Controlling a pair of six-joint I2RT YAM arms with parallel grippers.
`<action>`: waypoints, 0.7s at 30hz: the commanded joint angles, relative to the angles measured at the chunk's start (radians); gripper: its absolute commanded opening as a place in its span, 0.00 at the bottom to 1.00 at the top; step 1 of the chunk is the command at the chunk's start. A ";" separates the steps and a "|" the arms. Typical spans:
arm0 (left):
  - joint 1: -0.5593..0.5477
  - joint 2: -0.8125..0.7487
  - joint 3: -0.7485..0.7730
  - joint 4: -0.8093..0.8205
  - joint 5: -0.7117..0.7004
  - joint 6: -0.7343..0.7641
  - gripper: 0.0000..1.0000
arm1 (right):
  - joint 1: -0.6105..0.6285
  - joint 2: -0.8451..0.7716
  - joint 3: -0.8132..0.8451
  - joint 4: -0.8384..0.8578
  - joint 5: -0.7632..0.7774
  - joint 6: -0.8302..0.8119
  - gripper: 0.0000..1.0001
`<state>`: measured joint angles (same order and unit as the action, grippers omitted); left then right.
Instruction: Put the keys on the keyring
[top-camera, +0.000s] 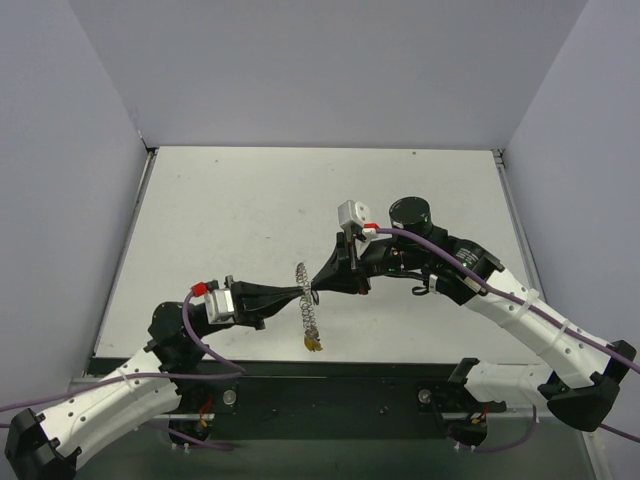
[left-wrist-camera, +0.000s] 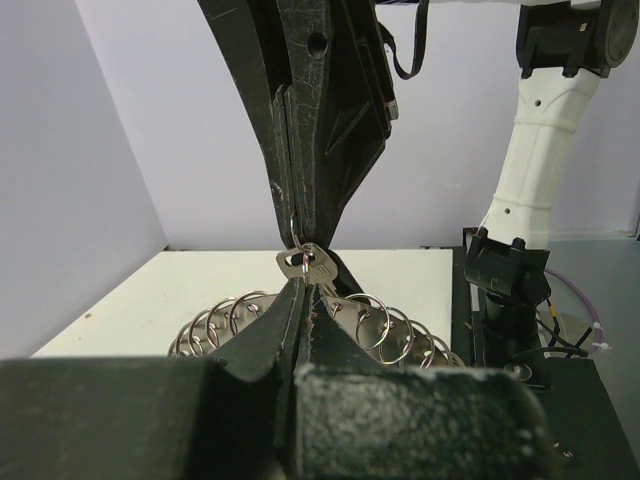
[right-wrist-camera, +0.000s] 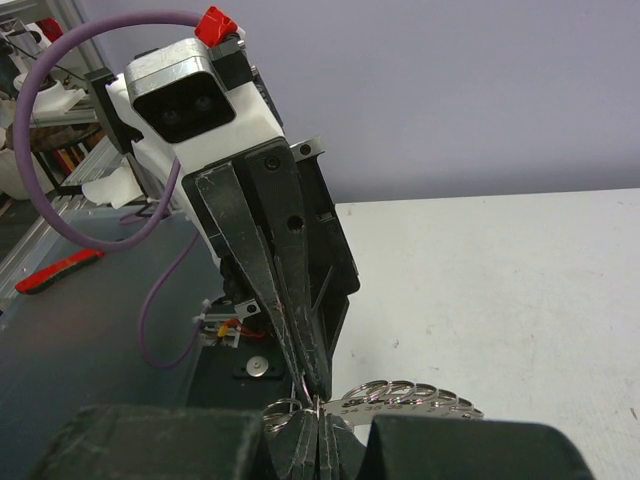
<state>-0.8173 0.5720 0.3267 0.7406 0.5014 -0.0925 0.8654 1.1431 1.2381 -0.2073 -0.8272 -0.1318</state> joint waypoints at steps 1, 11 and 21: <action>-0.006 -0.018 0.052 0.062 -0.011 0.002 0.00 | 0.007 0.007 0.035 0.020 -0.027 -0.017 0.00; -0.005 -0.021 0.054 0.066 -0.009 0.007 0.00 | 0.007 0.009 0.035 0.013 -0.024 -0.017 0.00; -0.006 -0.015 0.051 0.052 -0.021 0.013 0.00 | 0.007 -0.005 0.038 0.008 -0.013 -0.019 0.00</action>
<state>-0.8173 0.5629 0.3271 0.7414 0.5014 -0.0917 0.8658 1.1564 1.2381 -0.2214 -0.8253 -0.1345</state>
